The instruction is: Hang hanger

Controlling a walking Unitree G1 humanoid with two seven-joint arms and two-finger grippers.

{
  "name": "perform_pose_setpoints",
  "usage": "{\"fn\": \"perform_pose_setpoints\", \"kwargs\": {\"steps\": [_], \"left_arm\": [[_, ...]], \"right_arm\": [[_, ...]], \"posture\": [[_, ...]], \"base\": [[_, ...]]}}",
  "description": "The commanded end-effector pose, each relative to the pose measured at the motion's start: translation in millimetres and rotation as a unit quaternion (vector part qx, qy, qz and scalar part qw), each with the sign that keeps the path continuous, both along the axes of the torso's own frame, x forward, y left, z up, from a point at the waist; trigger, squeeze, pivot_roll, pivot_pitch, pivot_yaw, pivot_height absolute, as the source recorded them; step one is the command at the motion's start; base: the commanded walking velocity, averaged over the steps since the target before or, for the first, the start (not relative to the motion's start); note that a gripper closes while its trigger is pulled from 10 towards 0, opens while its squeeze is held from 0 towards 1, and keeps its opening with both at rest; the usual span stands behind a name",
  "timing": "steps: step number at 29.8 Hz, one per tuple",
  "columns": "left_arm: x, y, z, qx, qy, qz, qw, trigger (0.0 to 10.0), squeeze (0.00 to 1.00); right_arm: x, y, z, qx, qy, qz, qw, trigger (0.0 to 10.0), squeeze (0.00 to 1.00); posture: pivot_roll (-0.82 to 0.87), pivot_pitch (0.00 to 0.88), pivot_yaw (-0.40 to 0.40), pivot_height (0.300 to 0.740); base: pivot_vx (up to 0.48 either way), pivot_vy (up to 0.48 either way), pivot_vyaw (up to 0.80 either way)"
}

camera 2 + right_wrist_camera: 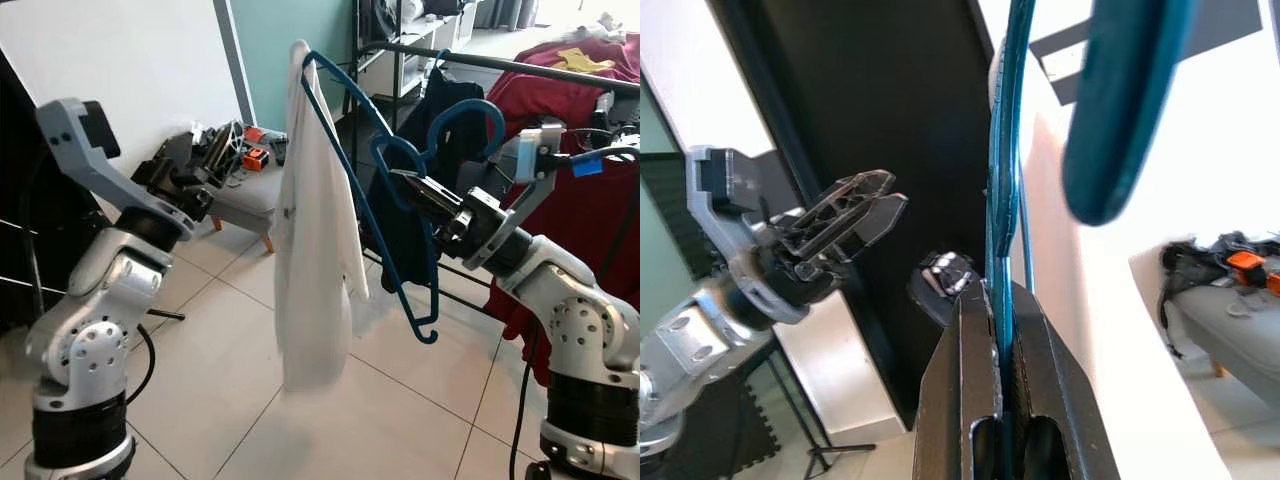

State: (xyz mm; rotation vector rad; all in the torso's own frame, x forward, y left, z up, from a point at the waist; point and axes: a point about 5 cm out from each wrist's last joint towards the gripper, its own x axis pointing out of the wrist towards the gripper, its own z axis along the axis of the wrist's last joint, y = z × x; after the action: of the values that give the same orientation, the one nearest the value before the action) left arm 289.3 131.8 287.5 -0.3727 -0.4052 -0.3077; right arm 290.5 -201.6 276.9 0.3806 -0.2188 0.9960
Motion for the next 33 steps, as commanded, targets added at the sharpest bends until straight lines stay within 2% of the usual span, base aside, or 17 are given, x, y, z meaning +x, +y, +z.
{"fn": "perform_pose_setpoints", "kwargs": {"steps": [1, 2, 3, 4, 9, 10, 11, 12, 13, 15, 21, 24, 28, 30, 32, 33], "left_arm": [[0.4, 3.4, -2, 0.015, 0.003, 0.019, 1.0, 10.0, 0.82], [0.9, -0.3, -6, 0.044, 0.008, 0.032, 0.998, 10.0, 0.21], [0.9, -0.3, -6, 0.044, 0.008, 0.032, 0.998, 10.0, 0.21], [1.0, -3.6, -9, 0.066, 0.011, 0.039, 0.997, 10.0, 0.0], [0.9, -18.7, -18, 0.123, 0.021, 0.047, 0.991, 10.0, 0.0], [1.0, -22.2, -20, 0.137, 0.022, 0.046, 0.989, 10.0, 0.36], [0.8, -24.8, -22, 0.145, 0.021, 0.044, 0.988, 10.0, 0.91], [0.8, -24.8, -22, 0.145, 0.021, 0.044, 0.988, 10.0, 0.91], [0.5, -26.6, -22, 0.149, 0.022, 0.041, 0.988, 10.0, 1.0], [-0.2, -27.3, -22, 0.161, 0.015, 0.047, 0.986, 10.0, 1.0], [0.1, -23.6, -19, 0.158, 0.01, 0.065, 0.985, 10.0, 1.0], [1.6, -18.9, -18, 0.164, 0.007, 0.088, 0.983, 10.0, 1.0], [8.7, -16.4, -14, 0.19, 0.002, 0.131, 0.973, 10.0, 1.0], [11.4, -20.8, -10, 0.189, -0.003, 0.135, 0.973, 10.0, 0.78], [12.1, -22.8, -9, 0.186, -0.005, 0.135, 0.973, 10.0, 0.75], [12.7, -27.1, -7, 0.183, -0.008, 0.129, 0.975, 10.0, 0.52]], "right_arm": [[-6.1, 2.1, 12, 0.005, -0.037, 0.018, 0.999, 10.0, 0.0], [-8.6, 3.9, 14, 0.002, -0.043, 0.029, 0.999, 10.0, 0.0], [-8.6, 3.9, 14, 0.002, -0.043, 0.029, 0.999, 10.0, 0.0], [-10.3, 5.2, 16, 0.001, -0.047, 0.036, 0.998, 10.0, 0.0], [-15.7, 12.2, 25, 0.001, -0.065, 0.062, 0.996, 10.0, 0.0], [-16.4, 14.1, 27, 0.003, -0.068, 0.065, 0.996, 10.0, 0.0], [-17.0, 15.5, 28, 0.004, -0.07, 0.068, 0.995, 10.0, 0.0], [-17.0, 15.5, 28, 0.004, -0.07, 0.068, 0.995, 10.0, 0.0], [-17.3, 16.7, 29, 0.005, -0.072, 0.069, 0.995, 10.0, 0.0], [-17.0, 18.0, 29, 0.004, -0.073, 0.069, 0.995, 10.0, 0.0], [-16.2, 18.5, 31, 0.007, -0.074, 0.066, 0.995, 10.0, 0.0], [-16.9, 19.8, 33, 0.008, -0.077, 0.069, 0.995, 10.0, 0.0], [-18.5, 23.5, 35, 0.009, -0.079, 0.073, 0.994, 10.0, 0.0], [-17.5, 26.0, 35, 0.005, -0.078, 0.068, 0.995, 10.0, 0.0], [-16.8, 27.0, 35, 0.004, -0.077, 0.065, 0.995, 10.0, 0.0], [-15.3, 28.7, 34, 0.002, -0.075, 0.059, 0.995, 10.0, 0.0]], "posture": [[-0.04, 0.06, 0.052, 0.74], [-0.04, 0.06, 0.052, 0.74], [-0.04, 0.06, 0.052, 0.74], [-0.04, 0.06, 0.052, 0.74], [-0.05, 0.064, 0.052, 0.74], [-0.05, 0.063, 0.051, 0.74], [-0.05, 0.064, 0.052, 0.74], [-0.05, 0.064, 0.052, 0.74], [-0.05, 0.064, 0.051, 0.74], [-0.05, 0.064, 0.052, 0.74], [-0.05, 0.065, 0.051, 0.74], [-0.05, 0.067, 0.051, 0.74], [-0.05, 0.067, 0.051, 0.74], [-0.06, 0.065, 0.053, 0.74], [-0.06, 0.065, 0.053, 0.74], [-0.06, 0.066, 0.054, 0.74]], "base": [[0.0, 0.0, 0.0], [0.0, 0.0, 0.0], [0.0, 0.0, 0.0], [0.0, 0.0, 0.0], [0.0, 0.0, 0.0], [0.0, 0.0, 0.0], [0.0, 0.0, 0.0], [0.0, 0.0, 0.0], [0.0, 0.0, 0.0], [0.0, 0.0, 0.0], [0.0, 0.0, 0.0], [0.0, 0.0, 0.0], [0.0, 0.0, 0.0], [0.0, 0.0, 0.0], [0.0, 0.0, 0.0], [0.0, 0.0, 0.0]]}}
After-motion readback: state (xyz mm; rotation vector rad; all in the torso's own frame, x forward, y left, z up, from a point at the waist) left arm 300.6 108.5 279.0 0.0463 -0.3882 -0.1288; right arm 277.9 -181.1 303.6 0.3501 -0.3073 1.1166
